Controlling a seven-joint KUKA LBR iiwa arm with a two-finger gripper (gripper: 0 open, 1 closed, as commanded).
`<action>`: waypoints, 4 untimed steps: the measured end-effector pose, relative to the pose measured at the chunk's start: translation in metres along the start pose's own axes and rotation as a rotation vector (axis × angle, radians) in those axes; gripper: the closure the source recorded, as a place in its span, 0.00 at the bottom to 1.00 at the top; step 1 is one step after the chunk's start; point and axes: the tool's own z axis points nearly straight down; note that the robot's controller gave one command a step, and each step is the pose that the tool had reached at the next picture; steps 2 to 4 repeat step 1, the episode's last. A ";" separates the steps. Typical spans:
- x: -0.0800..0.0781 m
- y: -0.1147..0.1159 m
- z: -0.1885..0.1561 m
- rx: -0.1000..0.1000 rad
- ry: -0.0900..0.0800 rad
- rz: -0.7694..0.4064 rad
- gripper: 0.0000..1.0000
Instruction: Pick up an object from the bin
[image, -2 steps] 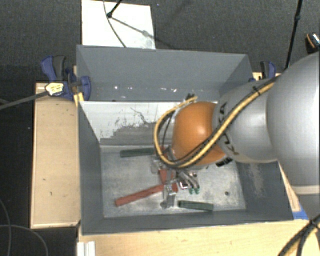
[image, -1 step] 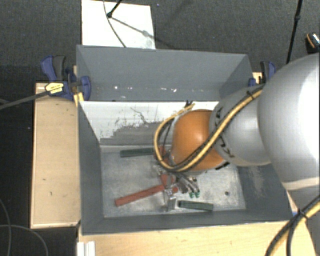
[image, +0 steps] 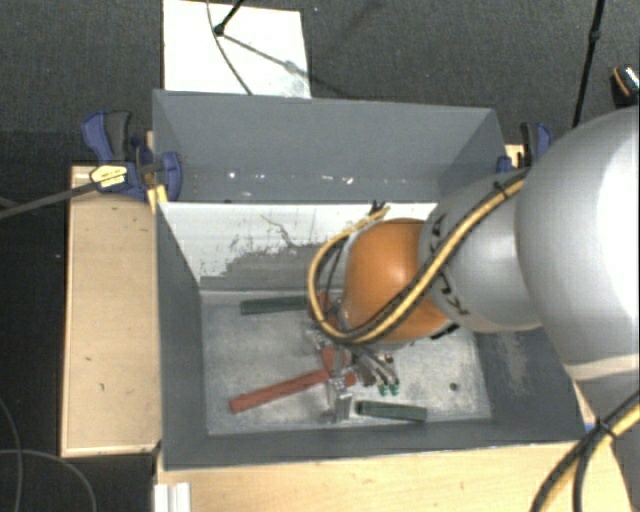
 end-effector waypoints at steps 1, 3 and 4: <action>0.000 0.000 0.000 0.000 0.000 0.000 1.00; 0.000 0.000 0.000 0.000 0.000 0.000 1.00; 0.000 0.000 0.000 0.000 0.000 0.000 1.00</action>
Offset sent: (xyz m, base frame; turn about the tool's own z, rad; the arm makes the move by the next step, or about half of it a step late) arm 0.0000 0.0000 0.0000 0.0000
